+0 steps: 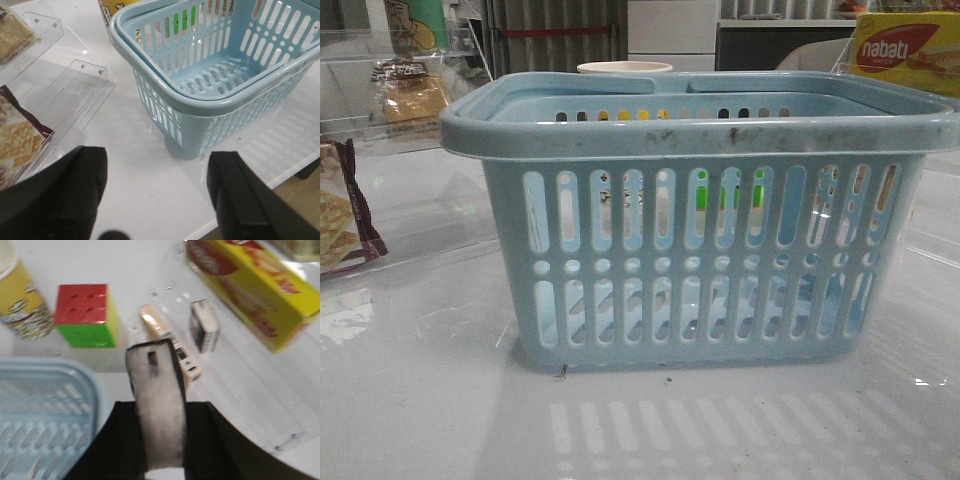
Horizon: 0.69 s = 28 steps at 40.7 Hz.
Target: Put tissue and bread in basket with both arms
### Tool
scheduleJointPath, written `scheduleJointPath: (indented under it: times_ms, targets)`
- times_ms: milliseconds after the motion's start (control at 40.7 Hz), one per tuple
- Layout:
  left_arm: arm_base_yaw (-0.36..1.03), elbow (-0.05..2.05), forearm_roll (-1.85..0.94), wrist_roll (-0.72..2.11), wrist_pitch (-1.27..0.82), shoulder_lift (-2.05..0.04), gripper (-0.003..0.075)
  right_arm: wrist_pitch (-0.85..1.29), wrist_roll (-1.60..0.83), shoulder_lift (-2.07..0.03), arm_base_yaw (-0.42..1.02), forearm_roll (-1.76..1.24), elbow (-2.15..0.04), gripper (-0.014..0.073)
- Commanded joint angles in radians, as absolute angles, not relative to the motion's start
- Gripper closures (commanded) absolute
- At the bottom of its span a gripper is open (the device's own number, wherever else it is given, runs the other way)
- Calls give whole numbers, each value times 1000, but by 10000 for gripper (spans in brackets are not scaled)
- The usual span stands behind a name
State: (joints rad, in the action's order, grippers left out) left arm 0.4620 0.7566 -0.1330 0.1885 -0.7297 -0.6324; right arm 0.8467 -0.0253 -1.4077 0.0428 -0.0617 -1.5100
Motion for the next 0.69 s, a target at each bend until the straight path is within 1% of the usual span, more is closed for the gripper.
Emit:
scheduleJointPath:
  times_ms: [0, 74, 172, 295, 393, 491, 614, 663]
  targets:
    - [469, 787, -142, 191, -662, -639, 232, 860, -102, -1368, 135, -130, -1537, 368]
    - [469, 787, -142, 191, -662, -639, 232, 870, -145, -1375, 204, -187, -1515, 368]
    - [469, 787, -142, 191, -662, -639, 232, 833, -175, -1397, 275, -241, -1472, 368]
    - [469, 787, -142, 191, -662, -639, 232, 760, -174, -1437, 320, -255, -1415, 368]
    - [469, 787, -142, 191, -662, -639, 232, 732, -174, -1480, 325, -291, -1383, 357]
    - [469, 787, -142, 191, -662, -639, 232, 718, -174, -1522, 325, -305, -1375, 278]
    - [469, 787, -142, 191, -662, -639, 232, 701, -174, -1555, 325, -305, -1375, 111]
    - [469, 787, -142, 191, -662, -639, 232, 697, -174, -1558, 325, -305, -1375, 78]
